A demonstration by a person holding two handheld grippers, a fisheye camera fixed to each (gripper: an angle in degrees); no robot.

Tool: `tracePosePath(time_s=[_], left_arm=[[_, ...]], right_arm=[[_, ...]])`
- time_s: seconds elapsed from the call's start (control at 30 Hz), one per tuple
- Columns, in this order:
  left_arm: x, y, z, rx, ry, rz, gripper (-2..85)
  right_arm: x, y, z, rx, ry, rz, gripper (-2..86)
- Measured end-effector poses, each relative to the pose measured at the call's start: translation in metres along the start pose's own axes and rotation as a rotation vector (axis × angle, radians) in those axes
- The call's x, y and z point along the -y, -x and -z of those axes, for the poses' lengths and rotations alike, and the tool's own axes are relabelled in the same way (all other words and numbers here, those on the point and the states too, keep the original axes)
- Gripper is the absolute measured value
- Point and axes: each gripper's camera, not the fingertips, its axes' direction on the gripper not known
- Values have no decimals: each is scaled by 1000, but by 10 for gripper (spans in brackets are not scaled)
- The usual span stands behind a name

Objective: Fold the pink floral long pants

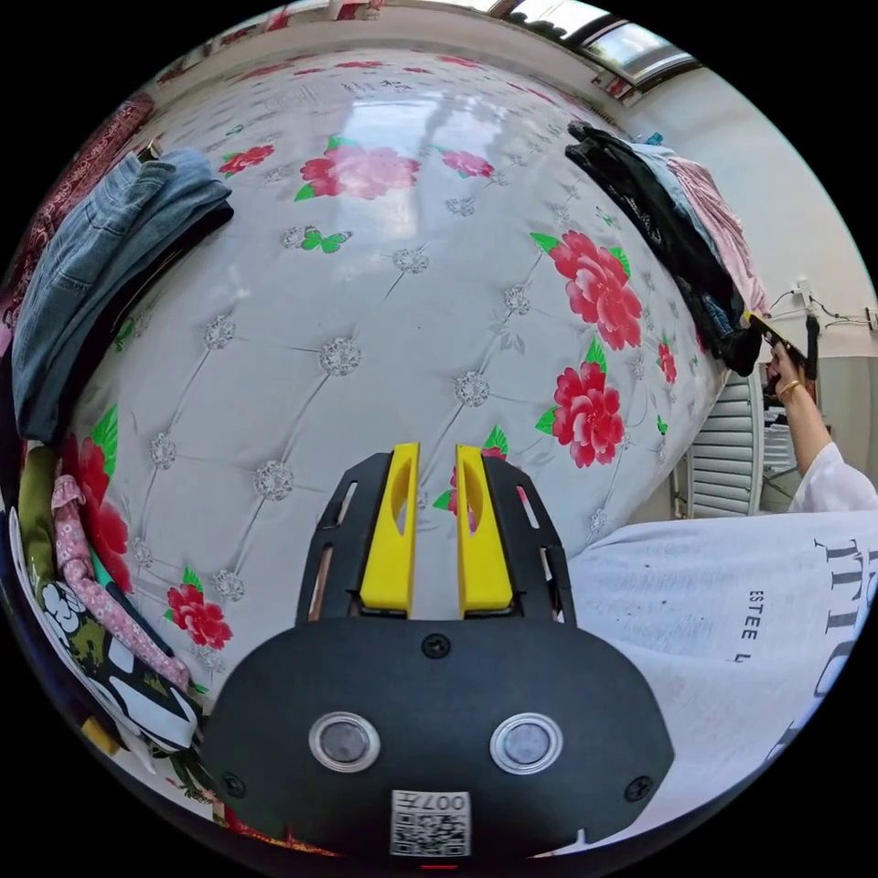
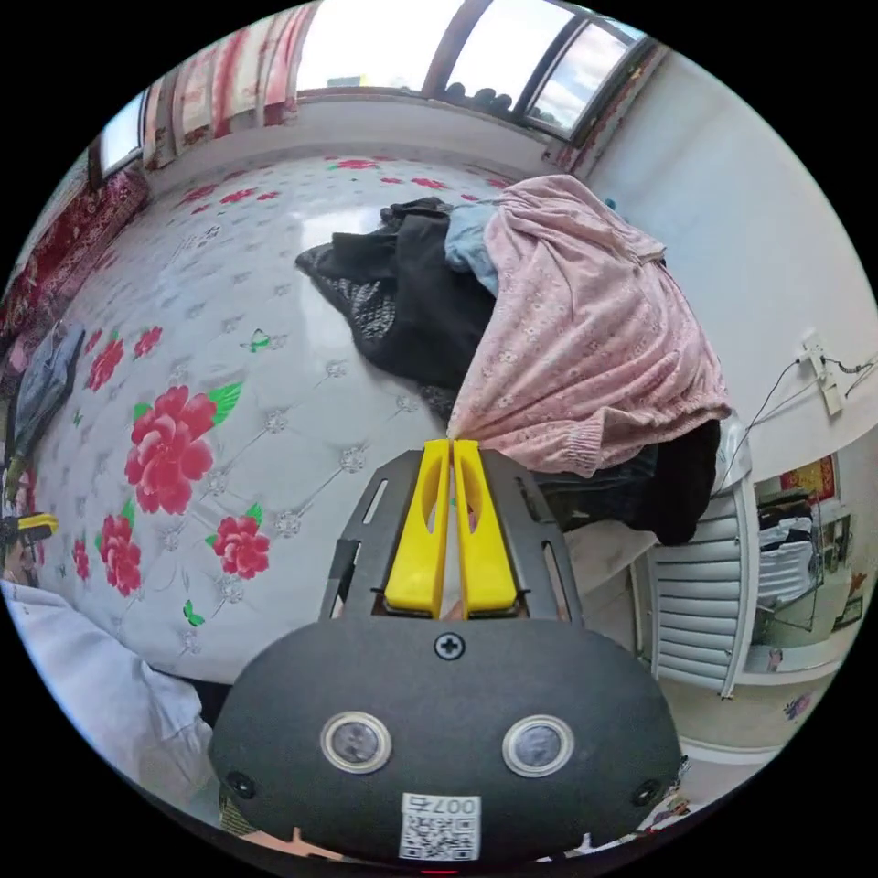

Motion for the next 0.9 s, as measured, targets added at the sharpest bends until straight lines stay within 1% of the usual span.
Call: tracePosePath(time_s=[0.1,0.17,0.2,0.27,0.3,0.33,0.37,0.4,0.43,0.47,0.5,0.53,0.57,0.6,0.63,0.67,0.7,0.73,0.83,0.87,0.9], left_arm=[[-18,15,6,-22,-35,2,67],[-31,25,9,-27,-58,5,67],[-41,31,11,-23,-70,6,67],[-57,39,13,-6,-86,13,67],[-69,46,15,-2,-100,20,67],[-76,49,16,0,-107,26,67],[-88,57,19,9,-122,48,67],[-101,66,23,17,-141,76,67],[-108,71,25,20,-152,92,67],[-121,81,32,32,-181,130,67],[-133,90,40,55,-212,163,67],[-139,94,44,70,-229,176,67],[-150,100,52,105,-263,193,67],[-158,104,59,147,-289,201,67],[-161,104,62,170,-300,201,67],[-164,103,66,207,-318,191,67],[-162,99,68,220,-331,161,67],[-160,96,67,219,-335,139,67],[-137,70,50,149,-318,-5,72],[-122,56,37,104,-294,-83,77],[-104,38,22,71,-263,-170,82]], right_arm=[[-7,68,15,166,-48,108,-2],[-11,139,18,357,-42,214,-2],[-13,160,18,404,-36,250,-2],[-26,255,16,668,-12,362,-1],[-30,281,16,754,-12,376,0],[-37,333,16,900,-1,396,1],[-43,385,19,988,16,407,3],[-45,409,22,1034,22,423,4],[-48,449,32,1125,24,460,8],[-49,479,44,1209,36,534,13],[-49,491,51,1238,51,590,16],[-51,507,64,1250,76,703,20],[-55,511,76,1200,43,784,23],[-57,509,80,1154,12,805,24],[-60,500,83,1058,-41,800,27],[-60,483,80,984,-72,754,29],[-60,473,76,952,-83,724,30],[-60,448,67,879,-104,650,32],[-55,377,37,649,-92,435,37],[-53,350,27,579,-78,365,40],[-51,337,23,551,-70,333,42]])
